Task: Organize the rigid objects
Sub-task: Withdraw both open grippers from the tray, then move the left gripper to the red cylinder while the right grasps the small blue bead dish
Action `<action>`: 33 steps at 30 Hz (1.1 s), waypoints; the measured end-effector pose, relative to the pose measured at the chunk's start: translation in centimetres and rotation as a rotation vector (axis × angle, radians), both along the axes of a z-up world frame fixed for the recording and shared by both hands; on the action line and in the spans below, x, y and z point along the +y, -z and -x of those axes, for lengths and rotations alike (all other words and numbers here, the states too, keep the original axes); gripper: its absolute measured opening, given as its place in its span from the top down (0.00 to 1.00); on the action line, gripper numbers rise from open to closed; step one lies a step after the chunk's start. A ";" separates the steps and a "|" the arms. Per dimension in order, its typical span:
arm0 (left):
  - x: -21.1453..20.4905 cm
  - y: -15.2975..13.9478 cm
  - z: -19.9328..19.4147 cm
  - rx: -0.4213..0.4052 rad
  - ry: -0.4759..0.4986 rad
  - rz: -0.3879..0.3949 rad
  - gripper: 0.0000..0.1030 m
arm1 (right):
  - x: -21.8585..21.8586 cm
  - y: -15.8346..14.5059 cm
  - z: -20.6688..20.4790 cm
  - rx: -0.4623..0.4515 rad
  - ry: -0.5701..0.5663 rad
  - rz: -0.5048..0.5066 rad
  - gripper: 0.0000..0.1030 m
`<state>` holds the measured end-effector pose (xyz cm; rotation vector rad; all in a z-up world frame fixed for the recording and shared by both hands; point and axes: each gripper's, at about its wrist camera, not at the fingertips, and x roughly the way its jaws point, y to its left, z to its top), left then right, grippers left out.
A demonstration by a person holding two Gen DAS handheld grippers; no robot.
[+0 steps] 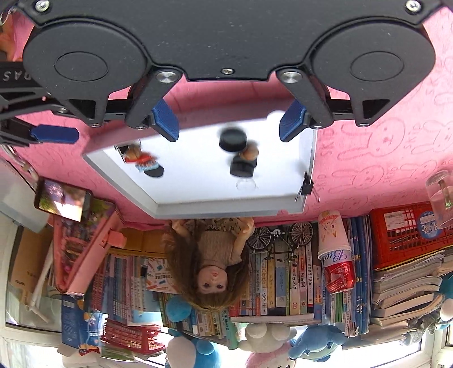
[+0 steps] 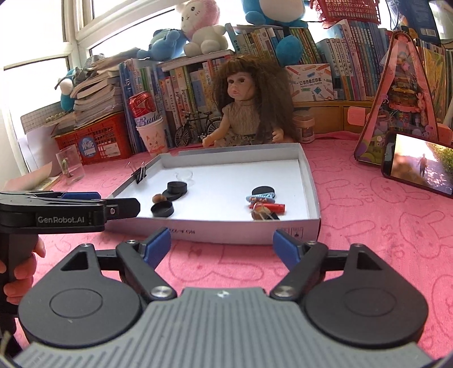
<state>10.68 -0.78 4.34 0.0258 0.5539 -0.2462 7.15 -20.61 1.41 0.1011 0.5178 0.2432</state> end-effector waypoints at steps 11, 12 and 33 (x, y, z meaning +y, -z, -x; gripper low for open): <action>0.5 2.4 6.6 -0.008 0.132 -0.022 0.25 | 0.6 1.7 2.9 0.006 -0.006 0.035 0.14; 0.5 2.7 7.0 -0.007 0.149 -0.025 0.25 | 0.6 1.8 3.1 0.005 -0.005 0.038 0.14; -1.1 5.2 8.0 -0.017 0.346 -0.061 0.72 | 0.5 3.1 4.3 -0.028 -0.073 0.000 0.12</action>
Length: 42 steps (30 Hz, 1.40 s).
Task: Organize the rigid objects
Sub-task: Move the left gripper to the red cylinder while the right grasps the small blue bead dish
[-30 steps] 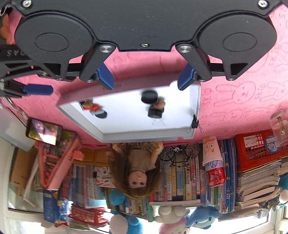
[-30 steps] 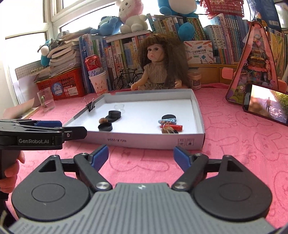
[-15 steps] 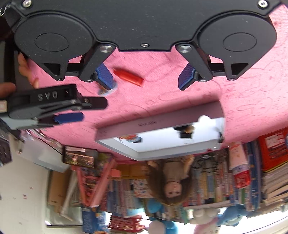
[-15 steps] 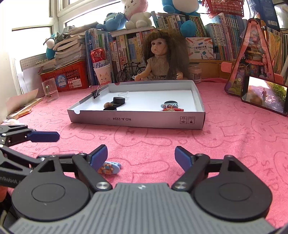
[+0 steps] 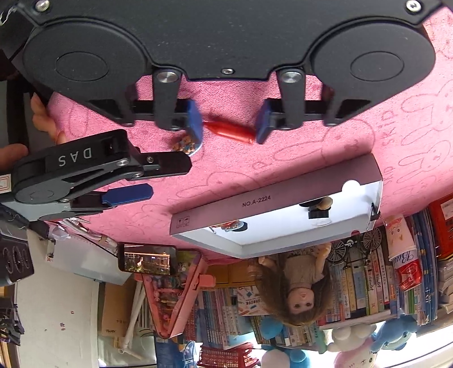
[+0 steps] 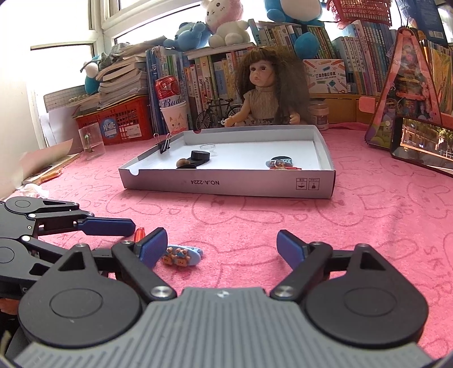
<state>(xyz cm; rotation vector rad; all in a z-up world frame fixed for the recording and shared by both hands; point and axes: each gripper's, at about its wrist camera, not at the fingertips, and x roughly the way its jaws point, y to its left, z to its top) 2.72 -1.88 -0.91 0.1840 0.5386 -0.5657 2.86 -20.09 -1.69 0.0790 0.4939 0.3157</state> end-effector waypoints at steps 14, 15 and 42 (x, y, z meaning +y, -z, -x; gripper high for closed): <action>2.0 -0.4 -1.0 0.013 -0.195 0.004 0.78 | 2.2 0.0 0.9 0.023 -0.011 0.058 0.12; 2.2 -0.4 -1.0 0.010 -0.209 -0.001 0.78 | 2.4 0.0 1.0 0.023 -0.012 0.060 0.12; 3.3 -0.5 -1.6 -0.012 -0.440 0.041 0.55 | 5.2 0.9 2.7 -0.032 0.187 0.047 0.63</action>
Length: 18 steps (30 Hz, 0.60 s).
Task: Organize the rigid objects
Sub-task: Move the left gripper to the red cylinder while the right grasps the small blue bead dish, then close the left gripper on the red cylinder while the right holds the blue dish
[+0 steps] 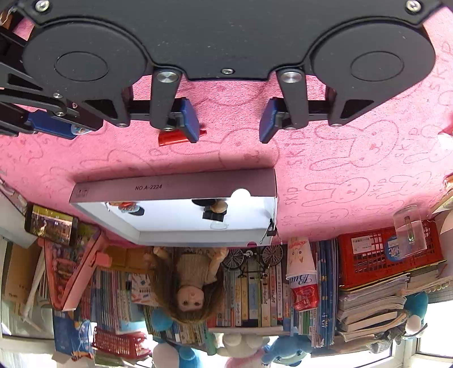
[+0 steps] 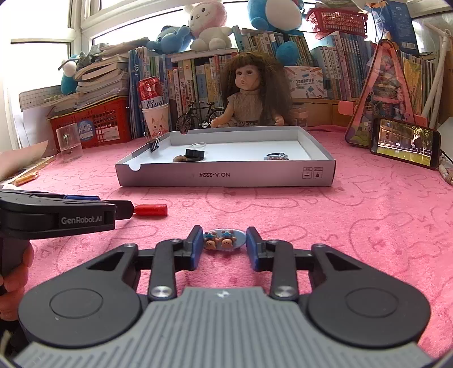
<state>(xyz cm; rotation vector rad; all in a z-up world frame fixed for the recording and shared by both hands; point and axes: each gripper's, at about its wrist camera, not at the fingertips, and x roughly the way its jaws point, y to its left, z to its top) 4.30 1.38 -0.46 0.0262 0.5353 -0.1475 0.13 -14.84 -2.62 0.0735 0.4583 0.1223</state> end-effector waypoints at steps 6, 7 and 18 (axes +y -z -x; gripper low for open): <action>-0.8 -0.2 0.8 -0.018 0.000 0.025 0.47 | -1.1 -0.4 -0.3 -0.014 0.048 -0.003 0.63; -1.0 -0.3 0.9 -0.021 0.000 0.032 0.45 | -1.2 -0.5 -0.3 -0.017 0.055 -0.001 0.63; -4.0 0.4 0.1 0.014 -0.047 0.020 0.40 | -2.4 -0.6 -1.5 -0.042 0.126 0.035 0.63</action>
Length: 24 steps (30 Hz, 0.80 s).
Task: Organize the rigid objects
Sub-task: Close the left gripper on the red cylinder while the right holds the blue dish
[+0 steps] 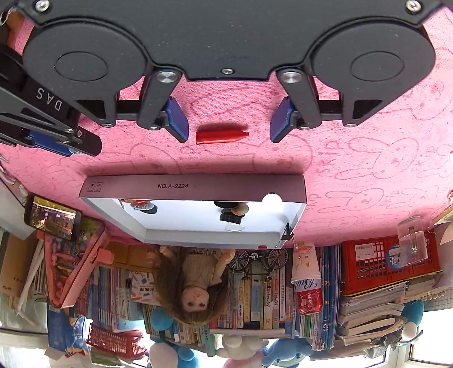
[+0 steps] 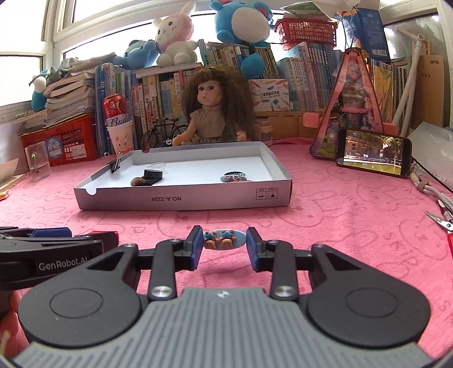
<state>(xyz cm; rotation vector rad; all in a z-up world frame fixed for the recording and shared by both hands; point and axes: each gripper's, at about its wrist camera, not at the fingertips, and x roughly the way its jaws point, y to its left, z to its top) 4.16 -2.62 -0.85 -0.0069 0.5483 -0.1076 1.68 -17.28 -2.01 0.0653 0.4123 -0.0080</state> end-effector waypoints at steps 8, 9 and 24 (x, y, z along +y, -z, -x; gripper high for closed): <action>-0.6 0.0 -1.2 0.032 -0.030 -0.031 0.40 | 0.6 -0.8 -0.5 -0.023 -0.001 0.038 0.62; -0.5 0.0 -1.2 0.031 -0.031 -0.032 0.40 | 0.6 -0.8 -0.7 -0.023 -0.002 0.036 0.62; -0.9 0.2 -1.0 0.018 -0.043 -0.054 0.40 | 0.7 -0.2 -1.4 0.022 -0.020 0.024 0.62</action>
